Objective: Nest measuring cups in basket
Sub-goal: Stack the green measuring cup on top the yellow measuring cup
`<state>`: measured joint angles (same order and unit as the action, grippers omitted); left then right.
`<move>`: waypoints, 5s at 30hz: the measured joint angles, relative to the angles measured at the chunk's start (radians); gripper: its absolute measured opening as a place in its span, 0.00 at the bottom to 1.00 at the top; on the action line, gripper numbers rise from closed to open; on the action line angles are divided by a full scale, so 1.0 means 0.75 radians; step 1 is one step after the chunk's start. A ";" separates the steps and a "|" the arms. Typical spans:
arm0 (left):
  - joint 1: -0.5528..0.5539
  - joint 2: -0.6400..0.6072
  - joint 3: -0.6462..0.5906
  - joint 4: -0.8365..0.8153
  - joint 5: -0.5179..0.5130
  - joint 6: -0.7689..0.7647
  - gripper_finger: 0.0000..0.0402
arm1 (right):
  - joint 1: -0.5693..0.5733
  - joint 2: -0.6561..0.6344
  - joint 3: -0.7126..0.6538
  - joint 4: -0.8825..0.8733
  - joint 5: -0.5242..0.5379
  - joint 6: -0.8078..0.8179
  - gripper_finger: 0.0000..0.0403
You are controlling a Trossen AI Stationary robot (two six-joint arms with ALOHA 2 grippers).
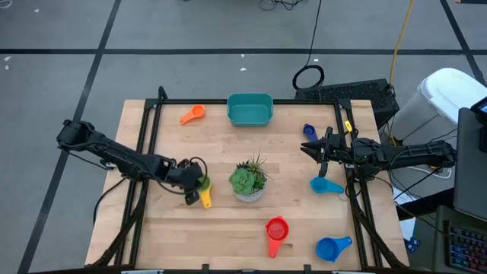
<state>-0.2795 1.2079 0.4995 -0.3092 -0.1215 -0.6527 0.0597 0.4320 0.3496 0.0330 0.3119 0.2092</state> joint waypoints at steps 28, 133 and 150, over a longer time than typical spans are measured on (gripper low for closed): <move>-0.086 0.165 0.002 0.362 0.073 -0.038 0.08 | 0.000 0.000 0.000 0.009 0.001 0.000 0.17; 0.104 -0.042 0.137 -0.564 -0.207 0.262 0.23 | 0.258 1.757 1.565 -0.413 -0.425 -0.994 0.00; 0.060 -0.042 0.076 -0.461 0.099 0.168 0.23 | 0.250 1.839 1.589 -0.500 -0.424 -0.945 0.00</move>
<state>-0.2343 1.1763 0.5564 -0.6550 -0.0474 -0.5267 0.2470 1.8111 1.5417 -0.3416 -0.0062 -0.4996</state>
